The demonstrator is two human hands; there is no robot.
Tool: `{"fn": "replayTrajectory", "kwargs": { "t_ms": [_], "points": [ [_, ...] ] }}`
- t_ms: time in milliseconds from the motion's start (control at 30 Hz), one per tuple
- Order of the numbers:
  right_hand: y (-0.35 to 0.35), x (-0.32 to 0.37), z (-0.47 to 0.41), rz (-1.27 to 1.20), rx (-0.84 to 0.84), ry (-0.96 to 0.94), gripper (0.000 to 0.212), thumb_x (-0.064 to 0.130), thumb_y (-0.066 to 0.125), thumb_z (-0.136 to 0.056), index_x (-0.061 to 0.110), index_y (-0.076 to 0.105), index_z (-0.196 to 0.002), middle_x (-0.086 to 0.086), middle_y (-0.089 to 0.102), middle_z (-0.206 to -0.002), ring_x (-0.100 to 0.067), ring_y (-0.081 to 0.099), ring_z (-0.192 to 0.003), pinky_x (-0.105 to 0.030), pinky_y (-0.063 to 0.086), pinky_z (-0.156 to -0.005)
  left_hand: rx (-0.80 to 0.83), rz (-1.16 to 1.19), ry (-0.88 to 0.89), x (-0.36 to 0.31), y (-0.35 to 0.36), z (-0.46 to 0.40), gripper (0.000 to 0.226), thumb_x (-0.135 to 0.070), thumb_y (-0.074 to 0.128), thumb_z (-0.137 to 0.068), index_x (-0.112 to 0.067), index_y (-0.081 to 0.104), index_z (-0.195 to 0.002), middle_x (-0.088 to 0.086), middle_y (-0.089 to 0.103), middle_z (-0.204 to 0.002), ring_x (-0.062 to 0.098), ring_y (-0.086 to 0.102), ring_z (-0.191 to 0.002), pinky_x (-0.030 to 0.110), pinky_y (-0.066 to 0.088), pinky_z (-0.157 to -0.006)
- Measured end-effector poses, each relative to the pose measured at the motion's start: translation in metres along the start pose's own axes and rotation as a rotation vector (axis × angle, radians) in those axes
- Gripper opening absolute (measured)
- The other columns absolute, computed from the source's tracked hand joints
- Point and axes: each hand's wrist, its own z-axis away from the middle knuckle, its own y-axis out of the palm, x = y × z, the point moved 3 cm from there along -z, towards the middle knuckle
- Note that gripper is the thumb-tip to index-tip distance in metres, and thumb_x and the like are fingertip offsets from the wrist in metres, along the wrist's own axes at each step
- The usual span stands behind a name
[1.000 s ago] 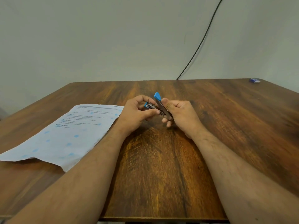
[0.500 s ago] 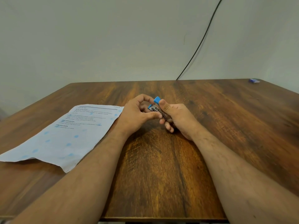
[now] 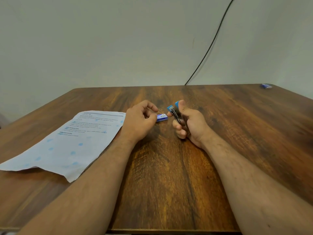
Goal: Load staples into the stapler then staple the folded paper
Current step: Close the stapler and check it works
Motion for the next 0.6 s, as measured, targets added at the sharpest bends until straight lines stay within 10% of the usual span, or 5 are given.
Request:
{"fn": "replayTrajectory", "kwargs": {
  "t_ms": [600],
  "points": [
    [-0.0018, 0.0006, 0.0005, -0.091, -0.055, 0.031, 0.05, 0.049, 0.033, -0.105, 0.011, 0.065, -0.1, 0.004, 0.036, -0.048, -0.005, 0.024, -0.031, -0.018, 0.018, -0.035, -0.007, -0.057, -0.062, -0.0019, -0.0017, -0.001, 0.016, -0.009, 0.064, -0.089, -0.022, 0.071, -0.086, -0.007, 0.066, -0.07, -0.001, 0.056, -0.06, 0.007, 0.041, -0.052]
  ]
}}
